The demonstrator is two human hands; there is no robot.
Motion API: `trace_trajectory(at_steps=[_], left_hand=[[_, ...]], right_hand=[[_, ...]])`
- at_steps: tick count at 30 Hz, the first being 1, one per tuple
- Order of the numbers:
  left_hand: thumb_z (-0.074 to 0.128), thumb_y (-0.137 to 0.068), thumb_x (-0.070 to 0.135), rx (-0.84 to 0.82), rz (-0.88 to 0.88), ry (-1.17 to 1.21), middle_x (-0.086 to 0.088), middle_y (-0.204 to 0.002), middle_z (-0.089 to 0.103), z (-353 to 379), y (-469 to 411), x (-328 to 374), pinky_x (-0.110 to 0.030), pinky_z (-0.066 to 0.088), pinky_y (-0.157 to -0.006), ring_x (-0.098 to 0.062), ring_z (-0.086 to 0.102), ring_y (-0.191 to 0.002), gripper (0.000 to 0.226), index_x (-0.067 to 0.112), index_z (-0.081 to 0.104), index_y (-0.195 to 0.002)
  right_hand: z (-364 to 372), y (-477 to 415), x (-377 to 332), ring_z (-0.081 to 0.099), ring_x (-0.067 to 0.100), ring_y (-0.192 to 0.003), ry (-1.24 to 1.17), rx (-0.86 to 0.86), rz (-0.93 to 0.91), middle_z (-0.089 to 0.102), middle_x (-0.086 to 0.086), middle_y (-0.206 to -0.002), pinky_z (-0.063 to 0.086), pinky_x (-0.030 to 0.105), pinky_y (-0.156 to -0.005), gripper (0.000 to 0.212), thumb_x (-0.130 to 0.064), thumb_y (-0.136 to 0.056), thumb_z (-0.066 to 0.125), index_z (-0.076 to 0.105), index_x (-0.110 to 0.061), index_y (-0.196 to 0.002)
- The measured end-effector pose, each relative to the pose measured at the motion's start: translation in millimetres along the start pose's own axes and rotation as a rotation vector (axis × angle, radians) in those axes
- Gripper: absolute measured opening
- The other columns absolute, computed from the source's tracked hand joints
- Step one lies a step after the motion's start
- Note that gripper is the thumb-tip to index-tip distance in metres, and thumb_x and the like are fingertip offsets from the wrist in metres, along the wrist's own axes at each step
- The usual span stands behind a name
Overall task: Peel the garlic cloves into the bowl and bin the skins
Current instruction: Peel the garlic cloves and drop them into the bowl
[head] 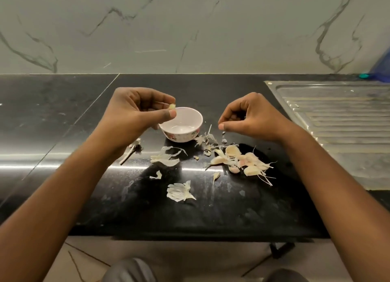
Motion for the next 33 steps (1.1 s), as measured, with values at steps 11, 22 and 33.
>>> trace_trajectory(at_steps=[11, 22, 33], left_hand=[[0.089, -0.081, 0.012, 0.015, 0.025, -0.379, 0.008, -0.094, 0.080, 15.2, -21.5, -4.5, -0.030, 0.064, -0.090, -0.001, 0.077, -0.087, 0.026, 0.019, 0.082, -0.105], [0.083, -0.090, 0.019, -0.017, 0.202, -0.206, 0.002, -0.081, 0.079, 43.5, -46.4, 16.5, -0.013, 0.051, -0.061, 0.000, 0.068, -0.063, 0.013, 0.011, 0.082, -0.101], [0.082, -0.091, 0.019, -0.126, 0.307, -0.164, 0.002, -0.084, 0.080, 64.7, -36.6, -0.1, -0.034, 0.064, -0.069, -0.016, 0.075, -0.073, 0.008, 0.014, 0.083, -0.098]], right_hand=[[-6.0, 3.3, 2.1, 0.067, 0.014, -0.062, -0.032, -0.176, 0.070, 0.074, 0.003, -0.066, 0.052, 0.026, -0.064, 0.007, -0.016, -0.092, 0.081, 0.084, -0.017, -0.086], [-2.5, 9.7, 8.6, 0.059, 0.023, -0.070, -0.047, -0.463, 0.254, 0.068, 0.010, -0.074, 0.048, 0.043, -0.075, 0.022, -0.031, -0.079, 0.094, 0.082, -0.020, -0.094], [-13.5, 6.0, 3.5, 0.064, 0.015, -0.071, -0.256, -0.284, 0.155, 0.077, 0.010, -0.086, 0.049, 0.023, -0.061, 0.021, -0.023, -0.089, 0.083, 0.075, -0.007, -0.100]])
Point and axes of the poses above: each hand's wrist, its own y-axis away from the middle knuckle, its own z-axis out of the palm, x = y × z, the point moved 3 cm from there along -y, towards the middle knuckle
